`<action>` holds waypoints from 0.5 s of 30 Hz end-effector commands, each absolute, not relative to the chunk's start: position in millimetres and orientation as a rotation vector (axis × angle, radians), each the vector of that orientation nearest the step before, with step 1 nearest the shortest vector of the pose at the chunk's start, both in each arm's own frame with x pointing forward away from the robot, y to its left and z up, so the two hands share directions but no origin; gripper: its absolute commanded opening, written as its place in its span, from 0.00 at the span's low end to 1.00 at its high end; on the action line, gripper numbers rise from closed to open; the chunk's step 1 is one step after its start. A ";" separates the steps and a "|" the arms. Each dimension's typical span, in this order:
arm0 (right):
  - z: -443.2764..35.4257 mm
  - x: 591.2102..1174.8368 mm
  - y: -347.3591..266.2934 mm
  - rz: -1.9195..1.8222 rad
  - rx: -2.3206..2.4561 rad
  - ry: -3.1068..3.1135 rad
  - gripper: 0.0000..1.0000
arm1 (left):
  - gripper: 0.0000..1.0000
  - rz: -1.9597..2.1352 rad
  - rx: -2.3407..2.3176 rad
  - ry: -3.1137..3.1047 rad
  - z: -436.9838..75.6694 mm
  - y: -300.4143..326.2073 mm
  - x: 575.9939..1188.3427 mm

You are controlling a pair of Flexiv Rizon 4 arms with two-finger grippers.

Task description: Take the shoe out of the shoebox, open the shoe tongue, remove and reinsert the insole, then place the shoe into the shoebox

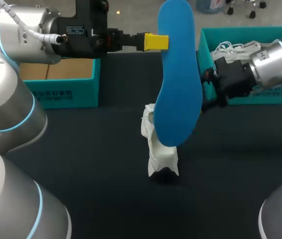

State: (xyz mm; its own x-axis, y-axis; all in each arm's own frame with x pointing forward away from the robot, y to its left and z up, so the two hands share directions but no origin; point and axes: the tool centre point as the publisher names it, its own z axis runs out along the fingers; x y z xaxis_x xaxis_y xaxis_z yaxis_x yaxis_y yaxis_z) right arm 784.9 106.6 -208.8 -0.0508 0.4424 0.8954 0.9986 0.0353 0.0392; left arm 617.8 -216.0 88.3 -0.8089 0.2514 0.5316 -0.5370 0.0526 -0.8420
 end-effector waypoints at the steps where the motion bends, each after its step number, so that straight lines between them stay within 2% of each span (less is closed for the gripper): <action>1: -194.2 782.8 100.6 -1.024 -1.441 -1.545 1.00 | 0.00 1.813 0.286 -1.774 88.9 -217.2 618.4; 10: -146.9 798.6 89.9 -1.195 -1.333 -1.371 1.00 | 0.00 1.813 0.286 -1.774 88.9 -217.2 618.4; 15: -139.0 803.6 87.5 -1.207 -1.341 -1.325 1.00 | 0.00 1.813 0.286 -1.774 88.9 -217.2 618.4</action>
State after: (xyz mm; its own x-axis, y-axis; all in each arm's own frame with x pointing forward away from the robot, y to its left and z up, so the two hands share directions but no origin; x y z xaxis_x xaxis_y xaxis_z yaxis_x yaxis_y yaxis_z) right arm 807.2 86.6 -139.2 -0.0528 0.1678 0.9844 0.9973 -0.0413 0.0605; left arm 617.9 -216.0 88.3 -0.8088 0.2513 0.5316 -0.5370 0.0526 -0.8419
